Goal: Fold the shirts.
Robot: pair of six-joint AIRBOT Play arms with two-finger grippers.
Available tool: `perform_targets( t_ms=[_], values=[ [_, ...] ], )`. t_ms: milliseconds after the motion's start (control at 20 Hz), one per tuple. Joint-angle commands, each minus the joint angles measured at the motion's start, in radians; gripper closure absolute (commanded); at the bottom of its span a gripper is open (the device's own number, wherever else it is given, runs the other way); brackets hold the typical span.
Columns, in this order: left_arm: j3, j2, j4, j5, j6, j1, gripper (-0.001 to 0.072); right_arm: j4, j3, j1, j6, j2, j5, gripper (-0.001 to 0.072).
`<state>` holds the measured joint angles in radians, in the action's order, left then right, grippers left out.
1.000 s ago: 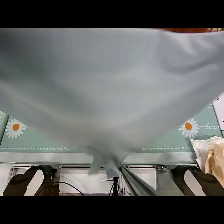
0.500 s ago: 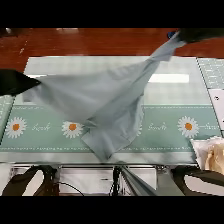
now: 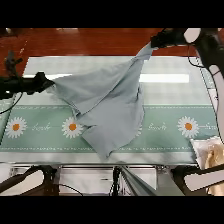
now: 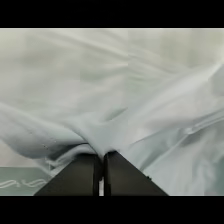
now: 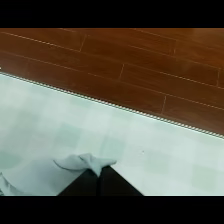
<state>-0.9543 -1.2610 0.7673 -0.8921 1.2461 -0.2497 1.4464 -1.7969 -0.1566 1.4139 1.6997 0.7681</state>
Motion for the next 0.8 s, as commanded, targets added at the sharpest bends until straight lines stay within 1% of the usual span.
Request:
perform_targets(
  t_ms=[0,200,250,300,350,400,450,500,550,650,750],
  values=[
    [0.006,-0.142,-0.005,0.051,-0.008,0.001,0.0684,-0.016,-0.001,-0.002,0.001,0.082,-0.061,0.0677],
    [0.006,-0.194,-0.040,0.056,-0.009,0.001,0.0684,-0.016,-0.001,-0.002,0.016,0.129,-0.044,0.0677],
    [0.005,-0.195,-0.057,0.059,-0.030,0.000,0.0683,-0.016,-0.001,-0.002,0.016,0.130,-0.044,0.0677],
    [-0.001,-0.195,-0.079,0.055,-0.073,0.000,0.0678,-0.015,-0.001,-0.002,0.016,0.125,-0.043,0.0672],
    [-0.019,-0.195,-0.099,0.045,-0.126,-0.001,0.0567,-0.010,-0.001,-0.002,0.015,0.115,-0.044,0.0615],
    [-0.054,-0.195,-0.104,0.027,-0.172,-0.006,0.0387,0.007,-0.001,-0.002,0.014,0.097,-0.044,0.0535],
    [-0.106,-0.195,-0.103,-0.001,-0.217,-0.019,0.0291,0.041,-0.001,-0.002,0.014,0.070,-0.044,0.0468],
    [-0.174,-0.195,-0.102,-0.036,-0.258,-0.042,0.0291,0.093,-0.001,-0.002,0.015,0.036,-0.040,0.0396],
    [-0.243,-0.195,-0.100,-0.063,-0.287,-0.071,0.0291,0.148,-0.001,-0.002,0.015,-0.002,-0.031,0.0343],
    [-0.373,-0.196,-0.039,-0.078,-0.294,-0.140,0.0292,0.248,-0.001,0.006,0.025,-0.079,0.035,0.0332],
    [-0.451,-0.206,0.065,-0.082,-0.292,-0.195,0.0286,0.269,-0.001,0.029,0.077,-0.140,0.166,0.0332]
  ],
)
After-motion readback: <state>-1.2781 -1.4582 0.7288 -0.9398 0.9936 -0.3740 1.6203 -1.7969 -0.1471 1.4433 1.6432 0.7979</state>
